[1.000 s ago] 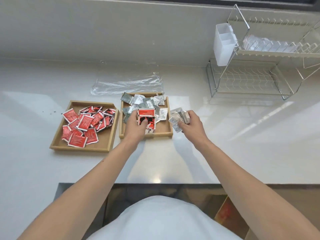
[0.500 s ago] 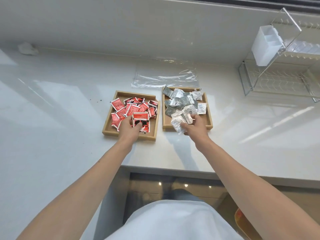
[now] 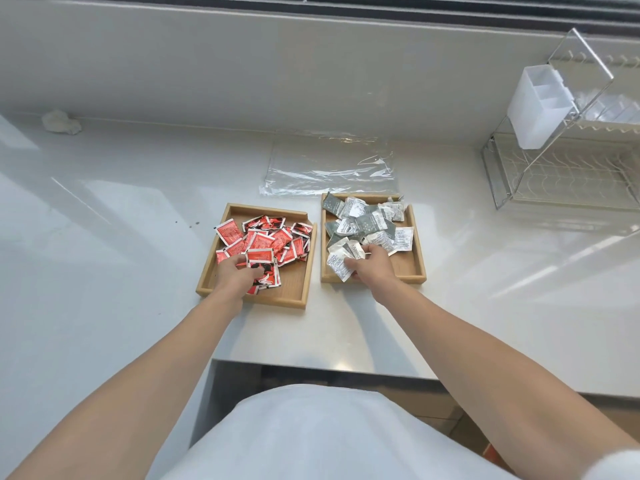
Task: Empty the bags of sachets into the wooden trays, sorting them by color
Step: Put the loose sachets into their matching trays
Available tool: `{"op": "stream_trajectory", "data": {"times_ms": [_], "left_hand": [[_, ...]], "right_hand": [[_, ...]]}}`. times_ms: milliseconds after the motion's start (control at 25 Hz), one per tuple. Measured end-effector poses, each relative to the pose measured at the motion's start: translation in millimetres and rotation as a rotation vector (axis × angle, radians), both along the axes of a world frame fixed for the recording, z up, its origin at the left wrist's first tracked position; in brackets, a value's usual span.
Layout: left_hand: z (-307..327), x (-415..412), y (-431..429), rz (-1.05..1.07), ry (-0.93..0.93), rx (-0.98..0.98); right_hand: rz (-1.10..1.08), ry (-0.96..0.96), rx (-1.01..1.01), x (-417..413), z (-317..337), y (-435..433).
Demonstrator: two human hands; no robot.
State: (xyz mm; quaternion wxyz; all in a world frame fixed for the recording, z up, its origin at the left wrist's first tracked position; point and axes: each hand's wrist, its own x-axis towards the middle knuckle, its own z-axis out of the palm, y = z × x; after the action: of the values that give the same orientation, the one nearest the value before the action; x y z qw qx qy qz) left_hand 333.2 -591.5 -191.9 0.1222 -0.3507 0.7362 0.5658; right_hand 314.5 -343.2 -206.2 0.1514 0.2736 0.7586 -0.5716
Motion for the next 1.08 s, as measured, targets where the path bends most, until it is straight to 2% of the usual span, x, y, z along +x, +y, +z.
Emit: {"op": "stream_trajectory", "data": {"times_ms": [280, 480, 680, 1080], "left_hand": [[-4, -9, 9, 0.012, -0.049, -0.159], [-11, -7, 4, -0.080, -0.076, -0.220], [-15, -13, -4, -0.182, -0.103, -0.217], [-26, -20, -9, -0.350, -0.095, -0.210]], "right_hand": [[0.161, 0.053, 0.207, -16, -14, 4], [0.294, 0.027, 0.367, -15, -26, 1], [0.218, 0.046, 0.465, -11, -29, -4], [0.147, 0.190, 0.458, -6, -27, -9]]}}
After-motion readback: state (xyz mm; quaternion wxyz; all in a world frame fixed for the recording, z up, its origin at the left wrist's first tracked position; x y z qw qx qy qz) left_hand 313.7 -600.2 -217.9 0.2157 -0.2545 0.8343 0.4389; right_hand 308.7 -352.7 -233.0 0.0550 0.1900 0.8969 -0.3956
